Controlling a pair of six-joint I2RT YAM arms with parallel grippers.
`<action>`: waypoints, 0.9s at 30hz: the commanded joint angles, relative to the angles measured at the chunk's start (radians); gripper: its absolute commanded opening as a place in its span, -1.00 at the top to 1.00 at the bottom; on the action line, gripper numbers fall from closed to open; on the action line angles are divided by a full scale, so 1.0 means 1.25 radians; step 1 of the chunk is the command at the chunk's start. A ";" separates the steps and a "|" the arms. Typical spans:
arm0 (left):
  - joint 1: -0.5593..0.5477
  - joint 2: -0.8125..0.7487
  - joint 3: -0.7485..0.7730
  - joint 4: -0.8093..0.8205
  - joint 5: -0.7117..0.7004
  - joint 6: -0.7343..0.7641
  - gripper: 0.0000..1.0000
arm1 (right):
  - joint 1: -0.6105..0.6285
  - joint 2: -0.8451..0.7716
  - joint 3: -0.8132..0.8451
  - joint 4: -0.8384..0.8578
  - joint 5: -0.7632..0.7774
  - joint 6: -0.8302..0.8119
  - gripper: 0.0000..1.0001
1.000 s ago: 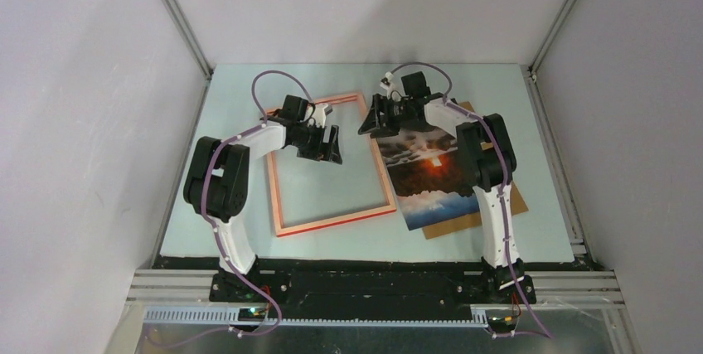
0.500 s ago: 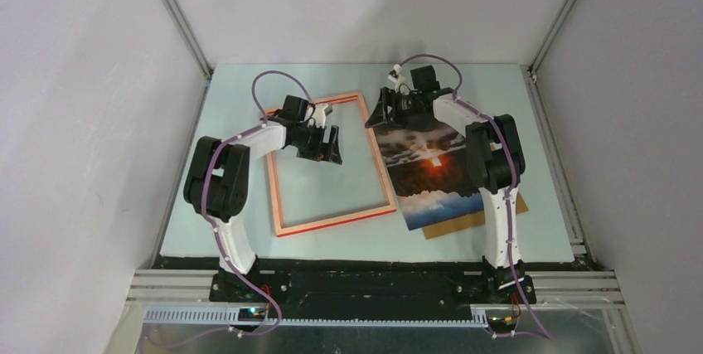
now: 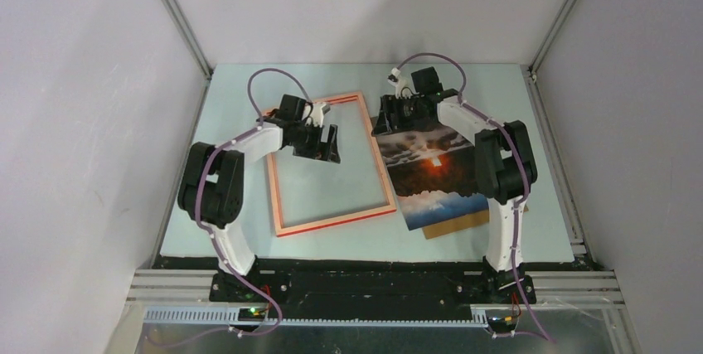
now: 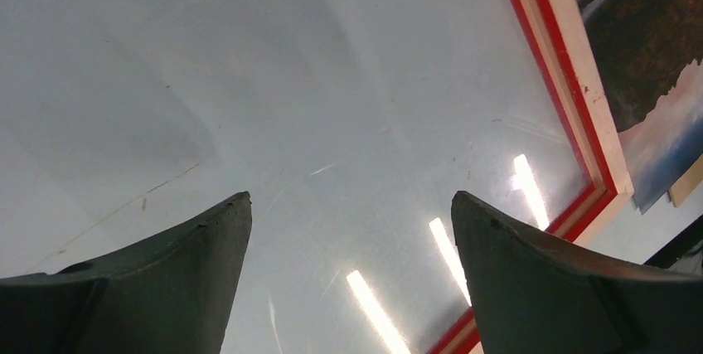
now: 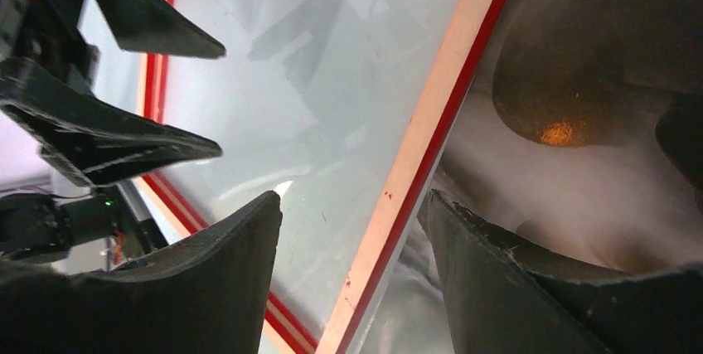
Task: Put the photo into the frame
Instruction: Place the photo frame item in the photo frame.
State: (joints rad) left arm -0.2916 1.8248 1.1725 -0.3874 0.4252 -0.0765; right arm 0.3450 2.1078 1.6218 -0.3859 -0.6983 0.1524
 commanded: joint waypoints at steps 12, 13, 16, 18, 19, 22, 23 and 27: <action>0.003 -0.296 -0.084 -0.021 -0.208 0.175 -0.99 | 0.063 -0.121 -0.139 -0.113 0.123 -0.221 -0.39; 0.006 -0.306 -0.089 -0.023 -0.214 0.179 -0.99 | 0.068 -0.118 -0.144 -0.121 0.123 -0.222 -0.39; 0.020 -0.350 -0.114 -0.028 -0.241 0.185 -0.99 | 0.071 -0.105 -0.152 -0.126 0.111 -0.219 -0.38; 0.033 -0.370 -0.128 -0.034 -0.251 0.185 -0.99 | 0.074 -0.099 -0.153 -0.131 0.102 -0.216 -0.37; 0.037 -0.375 -0.130 -0.038 -0.257 0.184 -0.99 | 0.076 -0.098 -0.155 -0.132 0.100 -0.216 -0.36; 0.067 -0.390 -0.141 -0.045 -0.269 0.184 -0.99 | 0.083 -0.097 -0.161 -0.136 0.094 -0.219 -0.35; 0.075 -0.395 -0.145 -0.049 -0.268 0.181 -0.99 | 0.086 -0.097 -0.162 -0.136 0.092 -0.220 -0.35; 0.126 -0.403 -0.151 -0.059 -0.250 0.168 -0.99 | 0.097 -0.091 -0.170 -0.143 0.078 -0.223 -0.33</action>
State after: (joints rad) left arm -0.1829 1.3624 0.9936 -0.4515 0.1207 0.1307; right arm 0.4488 2.0068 1.4189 -0.5537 -0.5663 -0.1047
